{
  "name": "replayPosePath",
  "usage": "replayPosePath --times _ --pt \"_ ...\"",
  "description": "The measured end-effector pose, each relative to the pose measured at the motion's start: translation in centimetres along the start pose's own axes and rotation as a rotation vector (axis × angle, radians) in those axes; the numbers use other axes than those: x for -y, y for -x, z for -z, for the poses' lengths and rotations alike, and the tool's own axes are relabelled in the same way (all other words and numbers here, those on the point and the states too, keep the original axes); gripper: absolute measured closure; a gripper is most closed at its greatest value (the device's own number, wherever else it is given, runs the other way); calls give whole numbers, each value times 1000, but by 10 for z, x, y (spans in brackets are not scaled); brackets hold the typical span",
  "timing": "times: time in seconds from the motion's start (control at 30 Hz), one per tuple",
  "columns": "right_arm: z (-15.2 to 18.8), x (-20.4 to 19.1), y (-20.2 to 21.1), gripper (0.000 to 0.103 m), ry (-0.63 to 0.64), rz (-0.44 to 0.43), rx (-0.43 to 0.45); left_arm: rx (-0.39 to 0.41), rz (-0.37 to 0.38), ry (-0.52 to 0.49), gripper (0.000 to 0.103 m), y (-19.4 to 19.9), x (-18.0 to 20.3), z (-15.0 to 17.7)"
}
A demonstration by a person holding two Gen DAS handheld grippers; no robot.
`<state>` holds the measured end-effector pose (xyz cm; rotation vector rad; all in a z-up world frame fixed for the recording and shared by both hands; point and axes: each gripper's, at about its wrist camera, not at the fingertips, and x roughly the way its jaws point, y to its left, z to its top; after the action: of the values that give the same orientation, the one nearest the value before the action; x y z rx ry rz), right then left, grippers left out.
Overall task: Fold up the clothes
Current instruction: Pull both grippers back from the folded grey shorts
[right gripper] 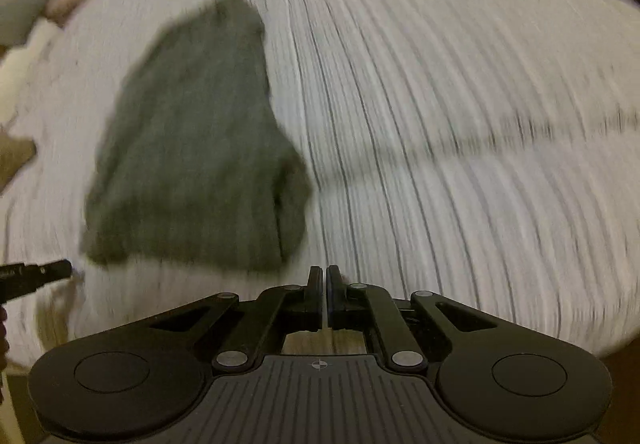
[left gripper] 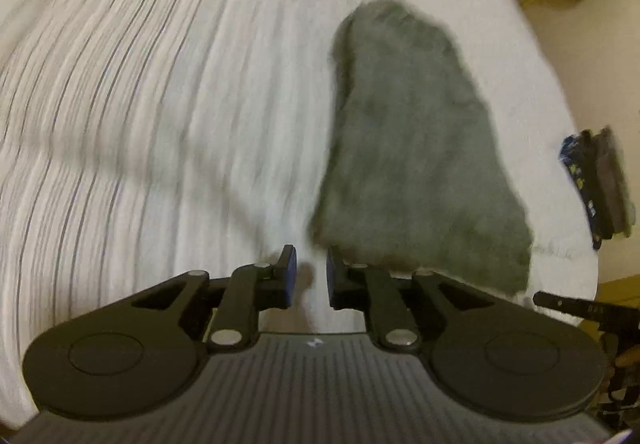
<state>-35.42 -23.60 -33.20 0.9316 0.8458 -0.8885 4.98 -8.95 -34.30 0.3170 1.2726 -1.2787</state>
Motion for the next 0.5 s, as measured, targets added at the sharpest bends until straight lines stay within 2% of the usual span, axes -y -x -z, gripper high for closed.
replayPosePath --times 0.13,0.17,0.2,0.23,0.27,0.3,0.4,0.5 --pt "-26 -27 -11 98 57 -92 113 104 12 -145 92 -16 31 -23" --pt "-30 -36 -18 92 73 -116 123 108 22 -171 89 -24 38 -26" --pt "-31 -42 -27 63 93 -122 114 113 28 -189 87 -34 43 -29" --pt "-28 -45 -35 45 117 -114 103 106 19 -203 87 -46 47 -29" --pt "-26 -49 -44 34 140 -106 93 89 0 -220 87 -54 49 -26" --pt "-22 -51 -51 35 174 -86 80 73 -18 -236 87 -61 50 -22" --pt "2 -37 -61 35 299 118 -16 43 -64 -244 87 -59 43 3" --pt "8 -14 -40 35 249 119 -20 34 -92 -186 88 -43 37 20"
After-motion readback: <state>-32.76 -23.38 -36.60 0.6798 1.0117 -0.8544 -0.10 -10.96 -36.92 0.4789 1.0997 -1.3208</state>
